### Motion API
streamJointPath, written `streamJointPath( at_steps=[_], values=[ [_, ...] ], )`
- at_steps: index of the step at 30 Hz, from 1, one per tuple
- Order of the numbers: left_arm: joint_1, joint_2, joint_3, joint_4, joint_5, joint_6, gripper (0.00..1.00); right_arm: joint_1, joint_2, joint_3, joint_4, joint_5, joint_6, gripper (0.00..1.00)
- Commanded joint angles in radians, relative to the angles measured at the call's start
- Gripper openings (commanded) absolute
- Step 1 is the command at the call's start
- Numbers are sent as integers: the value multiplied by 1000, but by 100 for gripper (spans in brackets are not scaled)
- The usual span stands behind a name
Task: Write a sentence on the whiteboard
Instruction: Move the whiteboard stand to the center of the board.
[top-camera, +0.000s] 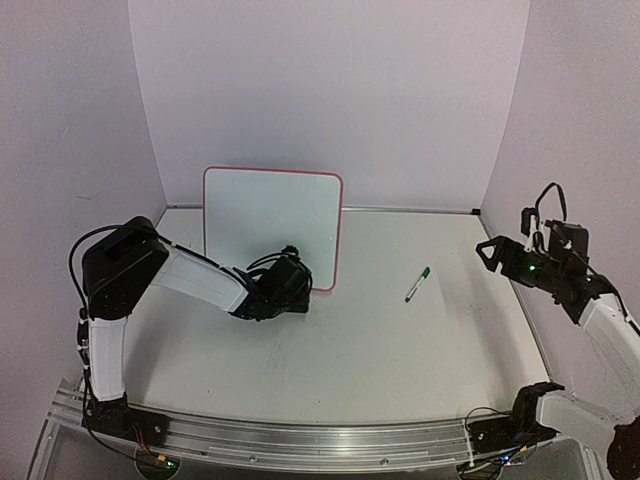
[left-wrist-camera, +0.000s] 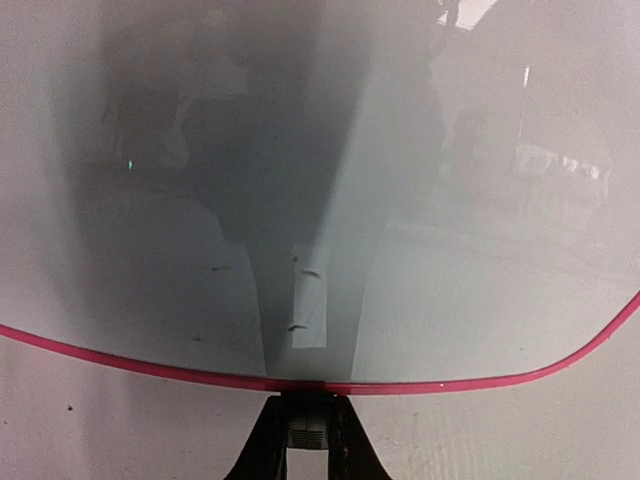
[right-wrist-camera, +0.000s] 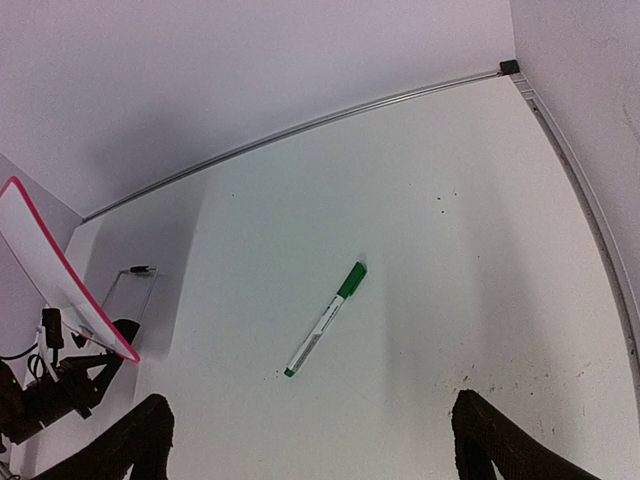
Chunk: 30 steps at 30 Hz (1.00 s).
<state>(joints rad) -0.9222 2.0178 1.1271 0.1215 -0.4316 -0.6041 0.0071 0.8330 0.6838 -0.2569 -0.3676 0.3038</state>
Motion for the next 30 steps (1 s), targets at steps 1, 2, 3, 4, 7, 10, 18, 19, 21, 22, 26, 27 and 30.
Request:
streamJointPath(
  at_steps=[1,2,3,4,7,10,18,19,21,22,26,27,30],
  values=[
    [-62,48,149,-36,-162,-85,0,1,-10,-6,4,15,3,93],
    [-81,66,187,-66,-177,-100,0,1,-11,-7,4,15,3,93],
    [-93,76,208,-78,-182,-113,0,1,-12,-10,4,15,4,93],
    [-103,87,224,-89,-187,-120,0,1,-14,-12,4,16,4,93],
    [-126,117,256,-114,-198,-166,0,1,-17,-17,4,16,5,93],
    [-156,152,305,-164,-208,-216,0,1,-19,-24,5,15,6,93],
    [-196,220,411,-227,-217,-244,0,1,-3,-28,-8,42,26,93],
    [-196,225,414,-229,-212,-244,0,1,2,-27,-14,43,27,93],
    [-196,232,415,-228,-200,-248,1,1,11,-24,-20,50,35,93],
    [-196,237,416,-224,-184,-248,4,1,15,-25,-21,53,43,93],
    [-197,253,422,-182,-138,-225,10,1,35,-30,-24,67,64,92],
    [-196,257,428,-175,-130,-217,11,1,41,-30,-24,68,69,92],
    [-195,266,433,-148,-103,-204,16,2,53,-27,-28,70,70,92]
  ],
)
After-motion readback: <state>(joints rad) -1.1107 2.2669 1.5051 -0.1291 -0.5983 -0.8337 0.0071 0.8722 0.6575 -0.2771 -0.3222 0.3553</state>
